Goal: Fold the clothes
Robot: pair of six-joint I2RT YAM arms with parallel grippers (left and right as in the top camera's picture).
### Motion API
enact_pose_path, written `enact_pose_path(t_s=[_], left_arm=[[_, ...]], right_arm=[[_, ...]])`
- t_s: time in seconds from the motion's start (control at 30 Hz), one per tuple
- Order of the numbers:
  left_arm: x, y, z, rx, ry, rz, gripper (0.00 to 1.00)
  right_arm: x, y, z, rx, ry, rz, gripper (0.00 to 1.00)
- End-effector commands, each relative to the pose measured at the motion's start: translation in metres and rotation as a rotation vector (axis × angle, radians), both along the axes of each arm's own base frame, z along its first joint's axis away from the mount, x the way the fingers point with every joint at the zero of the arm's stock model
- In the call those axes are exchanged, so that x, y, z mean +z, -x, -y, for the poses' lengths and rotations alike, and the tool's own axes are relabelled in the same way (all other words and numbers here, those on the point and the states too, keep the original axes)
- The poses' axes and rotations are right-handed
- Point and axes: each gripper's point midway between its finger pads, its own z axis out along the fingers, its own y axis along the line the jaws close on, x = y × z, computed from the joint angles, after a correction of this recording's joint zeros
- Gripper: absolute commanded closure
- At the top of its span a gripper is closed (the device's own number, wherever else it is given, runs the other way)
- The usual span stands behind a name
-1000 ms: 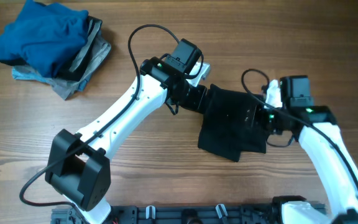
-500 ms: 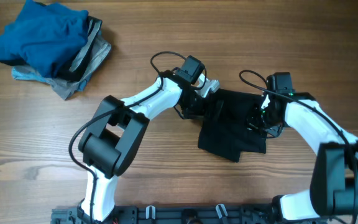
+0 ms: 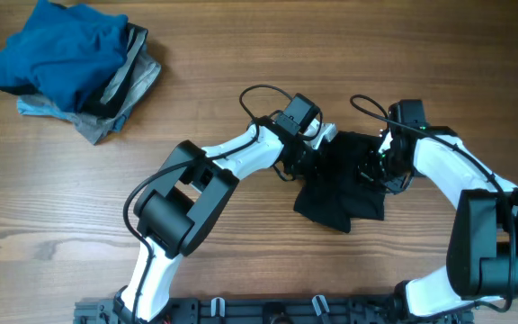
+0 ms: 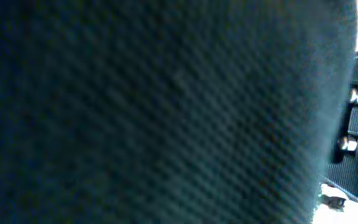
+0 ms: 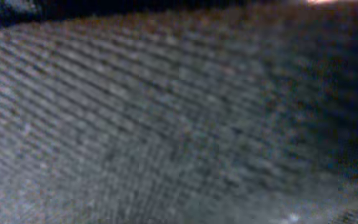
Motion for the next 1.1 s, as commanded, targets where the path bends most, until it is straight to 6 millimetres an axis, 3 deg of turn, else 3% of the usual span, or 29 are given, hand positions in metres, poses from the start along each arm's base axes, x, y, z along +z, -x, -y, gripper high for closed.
enact_pose_path(t_s=[0.0, 0.07, 0.13, 0.23, 0.3, 0.4, 0.47, 0.57, 0.6, 0.67, 0.73, 0.8, 0.83, 0.87, 0.9, 0.93, 0.97, 1.07], left_arm=[[-0.012, -0.005, -0.016, 0.041, -0.080, -0.008, 0.96], [-0.003, -0.016, -0.034, 0.049, -0.090, 0.000, 0.96], [0.034, -0.044, -0.067, 0.086, -0.087, 0.035, 0.96], [0.101, -0.083, -0.108, 0.157, -0.053, 0.111, 0.96], [0.174, -0.121, -0.150, 0.235, -0.003, 0.263, 0.96], [0.253, -0.165, -0.207, 0.368, 0.047, 0.479, 0.96], [0.297, -0.195, -0.261, 0.490, 0.052, 0.611, 0.96], [0.336, -0.229, -0.355, 0.677, 0.033, 0.782, 0.96], [0.341, -0.234, -0.389, 0.755, 0.020, 0.800, 0.96], [0.331, -0.238, -0.447, 0.879, -0.014, 0.775, 0.96], [0.308, -0.238, -0.491, 0.981, -0.041, 0.695, 0.96], [0.265, -0.235, -0.529, 1.063, -0.070, 0.566, 0.96], [0.251, -0.234, -0.538, 1.082, -0.076, 0.521, 0.90], [0.224, -0.230, -0.549, 1.109, -0.086, 0.434, 0.71], [0.200, -0.226, -0.556, 1.132, -0.090, 0.347, 0.58], [0.180, -0.220, -0.561, 1.170, -0.086, 0.250, 0.55], [0.161, -0.214, -0.565, 1.209, -0.082, 0.156, 0.45], [0.147, -0.205, -0.573, 1.235, -0.085, 0.090, 0.34]], right_arm=[[-0.015, 0.030, -0.012, 0.077, -0.034, -0.101, 0.96], [0.004, 0.031, -0.010, 0.114, -0.034, -0.066, 0.96], [0.043, 0.022, -0.006, 0.131, -0.030, 0.052, 0.96], [0.091, 0.007, -0.002, 0.112, -0.019, 0.229, 0.96], [0.123, 0.000, -0.002, 0.106, -0.012, 0.365, 0.96], [0.141, -0.002, -0.002, 0.095, -0.010, 0.436, 0.96], [0.140, -0.002, -0.002, 0.085, -0.013, 0.427, 0.96], [0.138, -0.001, -0.002, 0.085, -0.014, 0.418, 0.96], [0.138, -0.001, -0.002, 0.084, -0.014, 0.418, 0.96], [0.138, -0.001, -0.002, 0.082, -0.014, 0.420, 0.96], [0.138, -0.002, -0.002, 0.078, -0.015, 0.421, 0.95], [0.139, -0.002, -0.002, 0.060, -0.020, 0.418, 0.96], [0.139, -0.003, -0.002, 0.058, -0.021, 0.418, 0.96], [0.139, -0.004, -0.002, 0.058, -0.020, 0.423, 0.95], [0.139, -0.004, -0.002, 0.058, -0.020, 0.424, 0.96], [0.139, -0.004, -0.002, 0.058, -0.020, 0.424, 0.96], [0.139, -0.004, -0.002, 0.058, -0.020, 0.424, 0.96], [0.139, -0.004, -0.002, 0.059, -0.020, 0.425, 0.96]])
